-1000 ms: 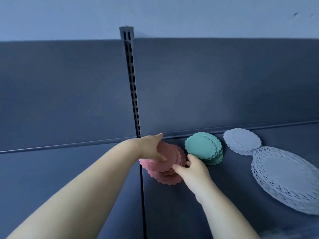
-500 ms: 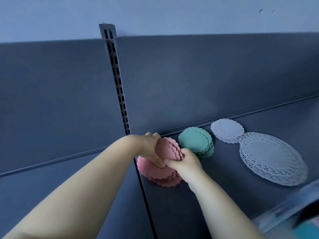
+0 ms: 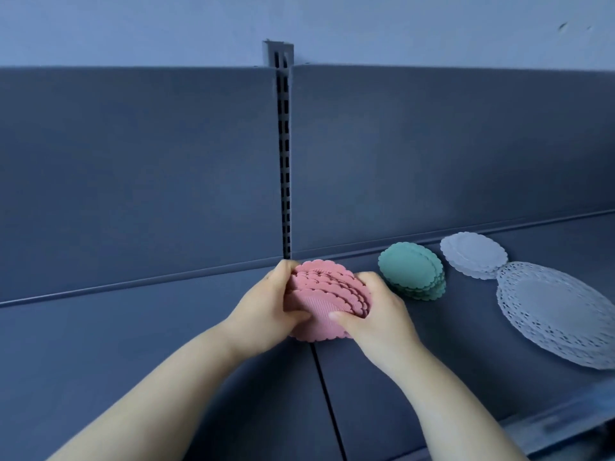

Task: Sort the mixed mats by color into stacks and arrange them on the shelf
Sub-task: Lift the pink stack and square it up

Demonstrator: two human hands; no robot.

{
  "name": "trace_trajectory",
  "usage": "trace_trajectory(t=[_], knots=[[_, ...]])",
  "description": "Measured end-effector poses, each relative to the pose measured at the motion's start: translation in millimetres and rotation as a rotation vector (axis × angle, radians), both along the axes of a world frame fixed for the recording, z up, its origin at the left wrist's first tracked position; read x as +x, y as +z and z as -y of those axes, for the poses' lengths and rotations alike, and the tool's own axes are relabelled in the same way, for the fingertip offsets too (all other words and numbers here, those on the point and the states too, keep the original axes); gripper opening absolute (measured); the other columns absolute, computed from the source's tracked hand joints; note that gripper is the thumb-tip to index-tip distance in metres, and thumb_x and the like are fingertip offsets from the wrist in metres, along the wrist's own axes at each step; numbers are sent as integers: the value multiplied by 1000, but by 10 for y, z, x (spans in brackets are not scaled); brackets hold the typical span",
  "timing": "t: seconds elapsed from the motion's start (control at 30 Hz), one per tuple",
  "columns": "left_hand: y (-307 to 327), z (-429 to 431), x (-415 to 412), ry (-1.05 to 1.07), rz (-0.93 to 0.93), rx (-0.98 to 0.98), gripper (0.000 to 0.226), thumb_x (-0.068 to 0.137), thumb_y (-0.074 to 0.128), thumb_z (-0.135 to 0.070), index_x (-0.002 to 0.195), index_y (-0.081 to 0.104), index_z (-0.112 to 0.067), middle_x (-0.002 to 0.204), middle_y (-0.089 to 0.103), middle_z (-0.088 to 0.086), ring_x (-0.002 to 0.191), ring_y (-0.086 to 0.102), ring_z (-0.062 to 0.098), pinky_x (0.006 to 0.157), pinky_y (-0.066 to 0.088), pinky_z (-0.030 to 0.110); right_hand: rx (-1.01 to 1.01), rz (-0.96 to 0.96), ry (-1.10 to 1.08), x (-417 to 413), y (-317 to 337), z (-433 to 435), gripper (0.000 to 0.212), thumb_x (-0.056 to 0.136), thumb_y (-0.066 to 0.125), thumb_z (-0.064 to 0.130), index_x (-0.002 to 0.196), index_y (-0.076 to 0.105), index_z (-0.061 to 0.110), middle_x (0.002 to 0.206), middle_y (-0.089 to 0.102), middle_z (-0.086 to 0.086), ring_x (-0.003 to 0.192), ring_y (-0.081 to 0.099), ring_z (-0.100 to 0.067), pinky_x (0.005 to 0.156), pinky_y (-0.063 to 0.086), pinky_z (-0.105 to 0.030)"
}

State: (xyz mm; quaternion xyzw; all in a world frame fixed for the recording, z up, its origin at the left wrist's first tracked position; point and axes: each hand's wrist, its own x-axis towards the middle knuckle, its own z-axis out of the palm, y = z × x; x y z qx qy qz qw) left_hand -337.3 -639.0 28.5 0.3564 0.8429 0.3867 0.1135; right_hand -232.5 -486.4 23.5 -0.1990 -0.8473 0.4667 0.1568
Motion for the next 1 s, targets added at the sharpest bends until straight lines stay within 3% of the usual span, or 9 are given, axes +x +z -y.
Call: trace_trajectory(t=[0.13, 0.27, 0.33, 0.47, 0.63, 0.73, 0.8, 0.9, 1.0], knots=[[67, 442, 125, 151, 109, 181, 48, 73, 77, -15, 100, 46, -40, 97, 61, -23, 91, 54, -12, 74, 41, 5, -204, -89, 14, 34, 82, 349, 37, 65, 77, 14, 91, 56, 32, 85, 67, 14, 80, 63, -2, 70, 57, -34], [151, 868, 315, 316, 58, 281, 45, 69, 79, -14, 93, 49, -39, 88, 62, -28, 85, 56, -14, 67, 41, 2, -323, -157, 94, 18, 70, 748, 37, 67, 77, 8, 94, 59, 27, 87, 69, 12, 83, 67, -9, 69, 58, -45], [200, 1078, 466, 404, 40, 316, 46, 68, 79, -12, 89, 49, -39, 88, 61, -33, 82, 58, -13, 65, 43, 5, -319, -178, 159, 23, 78, 944, 37, 67, 78, 10, 94, 58, 26, 87, 69, 15, 82, 66, -6, 70, 58, -39], [223, 1418, 831, 620, -58, 337, 50, 66, 80, -7, 88, 50, -40, 88, 61, -36, 79, 59, -13, 65, 41, 2, -291, -183, 334, 63, 91, 1227, 34, 69, 77, 12, 91, 57, 27, 87, 66, 25, 77, 63, 6, 62, 47, -9], [129, 1621, 1283, 851, -207, 249, 54, 68, 78, -3, 86, 49, -44, 92, 56, -43, 80, 55, -19, 66, 35, -4, -313, -82, 473, 112, -33, 1522, 35, 67, 78, 16, 88, 56, 31, 83, 64, 30, 74, 62, 7, 63, 46, -7], [127, 1708, 1374, 866, -282, 161, 54, 68, 79, -2, 84, 50, -44, 86, 57, -42, 82, 52, -21, 71, 34, -4, -338, -53, 480, 185, -68, 1656, 32, 68, 77, 17, 84, 53, 32, 77, 61, 35, 71, 59, 11, 57, 43, -4], [134, 1748, 1394, 868, -344, 126, 58, 68, 79, -3, 98, 50, -44, 80, 57, -37, 82, 53, -15, 73, 35, -2, -336, -56, 462, 219, -62, 1717, 32, 68, 77, 18, 82, 52, 30, 74, 62, 33, 69, 58, 12, 54, 41, -3], [90, 1832, 1433, 868, -376, 157, 59, 70, 77, -7, 105, 47, -43, 84, 54, -35, 84, 53, -14, 76, 37, 0, -301, -74, 421, 266, -39, 1809, 30, 68, 78, 18, 81, 52, 28, 68, 65, 17, 67, 58, 9, 53, 41, -4], [82, 2005, 1424, 805, -393, 194, 50, 70, 68, -19, 107, 46, -44, 91, 55, -40, 89, 53, -13, 76, 37, 0, -253, -95, 377, 311, -1, 1983, 30, 69, 77, 20, 79, 51, 29, 69, 63, 23, 68, 56, 12, 52, 40, -3]])
